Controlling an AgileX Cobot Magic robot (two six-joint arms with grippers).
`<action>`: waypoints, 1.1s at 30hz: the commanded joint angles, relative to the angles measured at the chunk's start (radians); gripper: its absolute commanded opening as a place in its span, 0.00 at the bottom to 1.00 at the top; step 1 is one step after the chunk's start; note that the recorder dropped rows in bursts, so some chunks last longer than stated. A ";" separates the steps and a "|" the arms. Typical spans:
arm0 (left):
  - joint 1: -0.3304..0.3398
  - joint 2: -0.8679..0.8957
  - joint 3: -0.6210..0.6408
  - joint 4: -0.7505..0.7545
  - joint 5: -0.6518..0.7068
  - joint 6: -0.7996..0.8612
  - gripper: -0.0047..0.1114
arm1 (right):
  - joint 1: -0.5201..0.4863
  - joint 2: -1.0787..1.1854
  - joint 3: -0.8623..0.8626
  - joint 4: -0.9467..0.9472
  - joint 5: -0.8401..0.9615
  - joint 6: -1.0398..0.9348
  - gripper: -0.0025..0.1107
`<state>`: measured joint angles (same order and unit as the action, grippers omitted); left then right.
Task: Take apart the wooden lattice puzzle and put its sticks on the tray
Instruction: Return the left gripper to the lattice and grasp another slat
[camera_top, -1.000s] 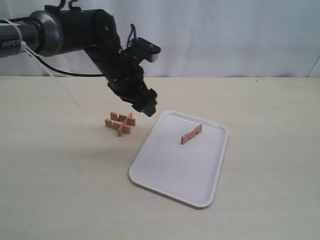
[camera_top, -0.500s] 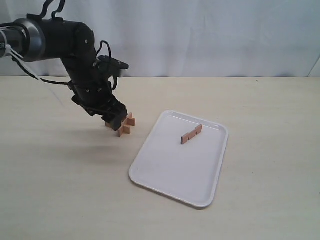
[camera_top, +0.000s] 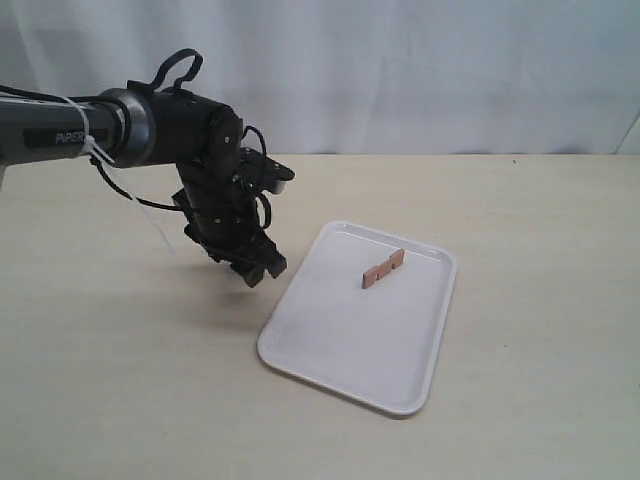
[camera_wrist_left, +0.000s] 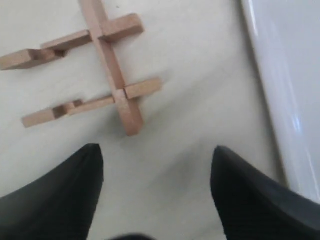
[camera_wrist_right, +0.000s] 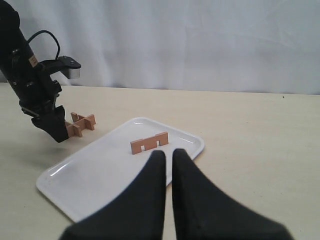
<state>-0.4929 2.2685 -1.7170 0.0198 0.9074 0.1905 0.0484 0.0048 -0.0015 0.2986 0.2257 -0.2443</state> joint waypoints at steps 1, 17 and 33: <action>0.004 0.008 0.001 0.031 -0.035 -0.047 0.55 | 0.001 -0.005 0.001 0.000 0.004 -0.003 0.06; 0.004 0.057 0.001 0.014 -0.101 -0.068 0.55 | 0.001 -0.005 0.001 0.000 0.004 -0.003 0.06; 0.004 0.057 0.001 -0.006 -0.136 -0.090 0.14 | 0.001 -0.005 0.001 0.000 0.004 -0.003 0.06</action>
<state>-0.4894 2.3241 -1.7170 0.0200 0.7864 0.1106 0.0484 0.0048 -0.0015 0.2986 0.2257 -0.2443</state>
